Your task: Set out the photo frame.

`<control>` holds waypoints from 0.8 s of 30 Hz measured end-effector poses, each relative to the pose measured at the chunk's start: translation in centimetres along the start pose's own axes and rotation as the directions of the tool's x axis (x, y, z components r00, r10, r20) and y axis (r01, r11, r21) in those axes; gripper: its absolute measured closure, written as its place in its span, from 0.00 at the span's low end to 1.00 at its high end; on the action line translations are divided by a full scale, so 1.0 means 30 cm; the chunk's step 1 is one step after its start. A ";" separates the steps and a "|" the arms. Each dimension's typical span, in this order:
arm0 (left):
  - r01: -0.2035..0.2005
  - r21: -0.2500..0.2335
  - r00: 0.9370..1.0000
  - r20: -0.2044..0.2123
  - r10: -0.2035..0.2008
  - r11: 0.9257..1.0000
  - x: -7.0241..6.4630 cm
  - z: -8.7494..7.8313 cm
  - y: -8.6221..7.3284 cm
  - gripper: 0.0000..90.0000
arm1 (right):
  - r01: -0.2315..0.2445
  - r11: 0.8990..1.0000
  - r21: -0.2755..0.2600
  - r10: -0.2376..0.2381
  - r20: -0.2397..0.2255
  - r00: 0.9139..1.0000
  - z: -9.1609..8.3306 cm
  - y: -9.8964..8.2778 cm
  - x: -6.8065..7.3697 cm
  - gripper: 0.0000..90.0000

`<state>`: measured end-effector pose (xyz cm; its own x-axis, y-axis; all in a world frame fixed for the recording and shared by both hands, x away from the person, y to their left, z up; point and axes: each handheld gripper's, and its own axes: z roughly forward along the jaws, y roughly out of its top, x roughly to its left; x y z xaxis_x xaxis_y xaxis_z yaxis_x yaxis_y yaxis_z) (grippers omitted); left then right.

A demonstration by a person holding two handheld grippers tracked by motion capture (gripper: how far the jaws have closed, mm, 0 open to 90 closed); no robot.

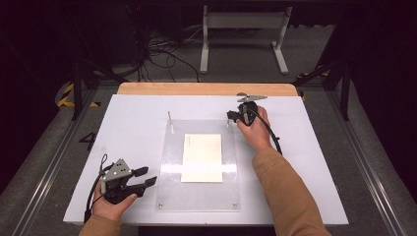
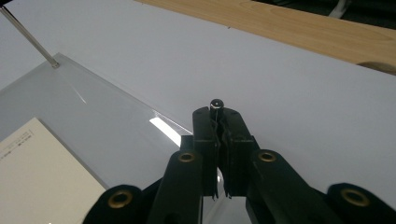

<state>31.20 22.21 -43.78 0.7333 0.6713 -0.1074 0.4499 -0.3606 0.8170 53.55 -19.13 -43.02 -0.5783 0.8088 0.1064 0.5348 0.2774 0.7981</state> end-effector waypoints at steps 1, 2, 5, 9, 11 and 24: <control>0.002 -0.003 1.000 0.003 -0.002 1.000 -0.001 -0.001 0.001 0.54 | -0.008 1.000 0.002 0.008 -0.005 1.000 0.001 0.001 -0.004 0.95; -0.001 -0.005 1.000 0.000 0.001 1.000 -0.003 -0.003 0.002 0.54 | -0.017 1.000 0.007 0.017 -0.013 1.000 0.003 0.004 -0.009 0.95; 0.002 -0.016 1.000 0.003 -0.002 1.000 -0.005 -0.004 0.006 0.54 | -0.037 0.999 0.027 0.037 -0.014 0.999 0.010 0.016 -0.014 0.95; 0.002 -0.012 1.000 0.001 -0.002 1.000 -0.001 -0.006 0.003 0.54 | -0.068 0.997 0.020 0.069 -0.043 0.997 0.020 0.020 -0.035 0.95; 0.001 -0.018 1.000 -0.002 -0.001 1.000 0.004 -0.010 0.002 0.54 | -0.081 0.997 0.017 0.082 -0.054 0.995 0.023 0.020 -0.041 0.95; -0.069 0.014 0.996 -0.047 0.070 0.998 0.000 -0.029 -0.023 0.37 | -0.139 0.990 0.025 0.141 -0.099 0.985 0.036 0.024 -0.071 0.95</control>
<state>30.46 23.03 -43.85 0.7381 0.6743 -0.0232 0.4050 -0.4153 0.8146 55.82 -20.09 -43.30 -0.5555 0.7844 0.2758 0.6250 0.1752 0.7607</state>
